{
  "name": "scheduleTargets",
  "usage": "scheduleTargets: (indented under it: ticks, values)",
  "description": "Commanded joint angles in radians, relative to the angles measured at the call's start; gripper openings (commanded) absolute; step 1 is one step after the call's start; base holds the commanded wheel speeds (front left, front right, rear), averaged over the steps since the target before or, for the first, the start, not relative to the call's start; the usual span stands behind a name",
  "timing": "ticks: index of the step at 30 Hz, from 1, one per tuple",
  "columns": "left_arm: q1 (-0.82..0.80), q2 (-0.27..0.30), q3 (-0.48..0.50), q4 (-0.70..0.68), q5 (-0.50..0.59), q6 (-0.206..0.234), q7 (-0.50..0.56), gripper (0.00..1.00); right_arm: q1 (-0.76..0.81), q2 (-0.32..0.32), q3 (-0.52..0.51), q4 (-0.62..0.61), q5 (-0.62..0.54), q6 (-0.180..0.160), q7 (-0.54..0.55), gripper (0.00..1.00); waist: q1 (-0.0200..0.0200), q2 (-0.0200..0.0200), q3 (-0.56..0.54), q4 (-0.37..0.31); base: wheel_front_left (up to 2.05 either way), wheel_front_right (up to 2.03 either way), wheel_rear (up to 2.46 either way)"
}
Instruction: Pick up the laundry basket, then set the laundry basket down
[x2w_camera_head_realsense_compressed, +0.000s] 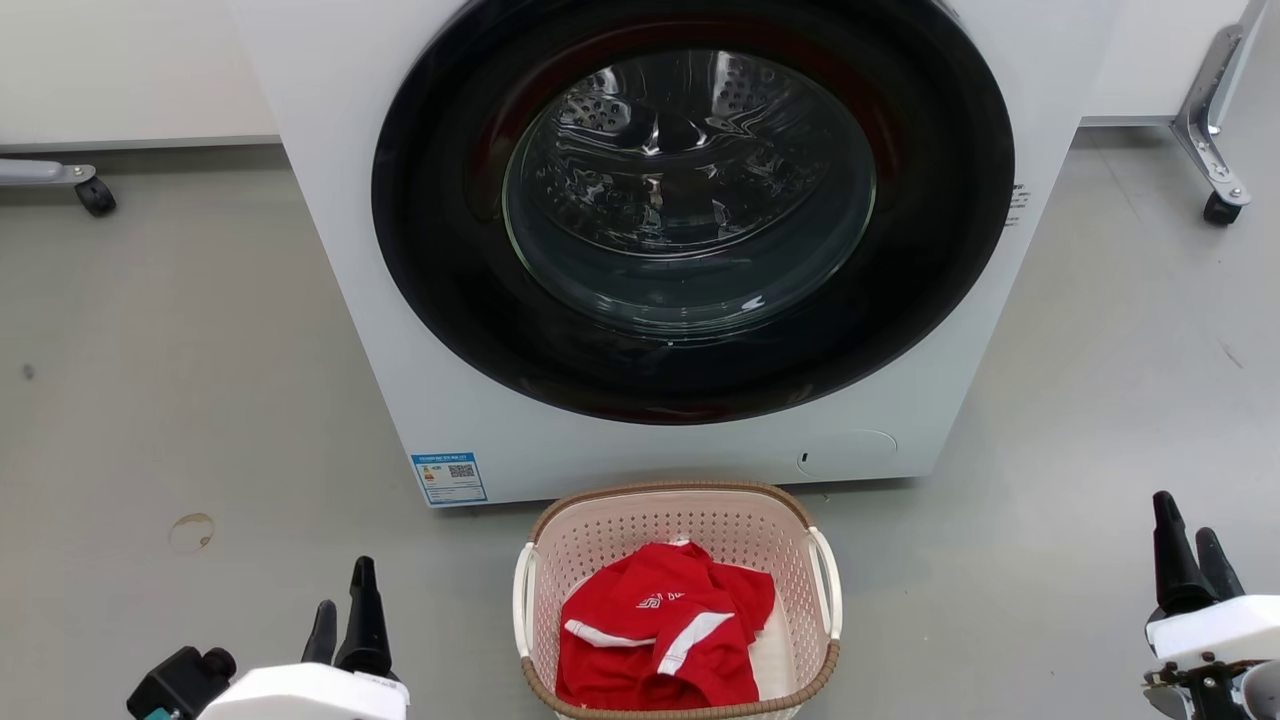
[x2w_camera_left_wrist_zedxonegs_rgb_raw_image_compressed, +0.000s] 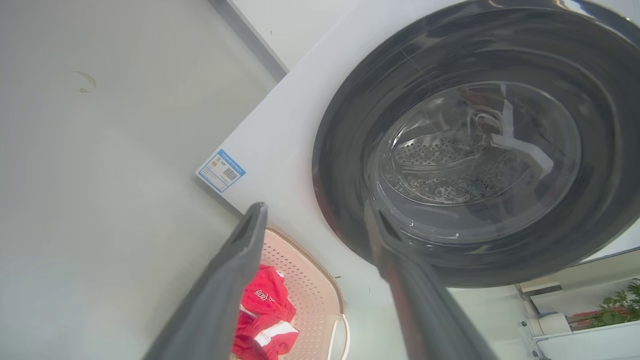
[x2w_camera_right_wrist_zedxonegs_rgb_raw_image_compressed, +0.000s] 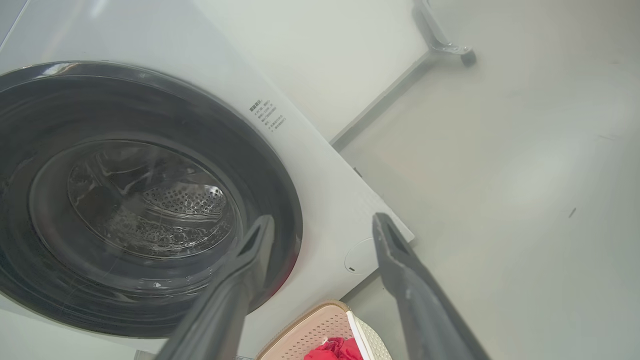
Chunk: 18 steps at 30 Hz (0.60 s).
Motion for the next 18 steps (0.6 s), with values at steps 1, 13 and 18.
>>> scheduleTargets:
  ticks: [1, 13, 18]
  values:
    - [-0.007, 0.011, 0.006, -0.03, 0.038, 0.013, -0.013, 1.0, -0.052, -0.03, 0.014, -0.015, -0.037, 0.004, -0.021, 1.0, -0.0001, 0.0, -0.001, 0.0, 0.0, 0.0, 0.0]
    - [0.003, 0.013, -0.013, -0.035, 0.166, 0.052, -0.046, 1.0, -0.059, -0.035, 0.031, 0.001, -0.144, 0.004, -0.053, 1.0, -0.0001, 0.0, -0.003, 0.001, 0.0, 0.0, 0.0]
    - [0.007, 0.014, -0.023, -0.04, 0.211, 0.065, -0.06, 1.0, -0.063, -0.037, 0.04, 0.009, -0.192, 0.004, -0.068, 1.0, -0.0001, 0.0, -0.003, 0.002, 0.0, 0.0, 0.0]
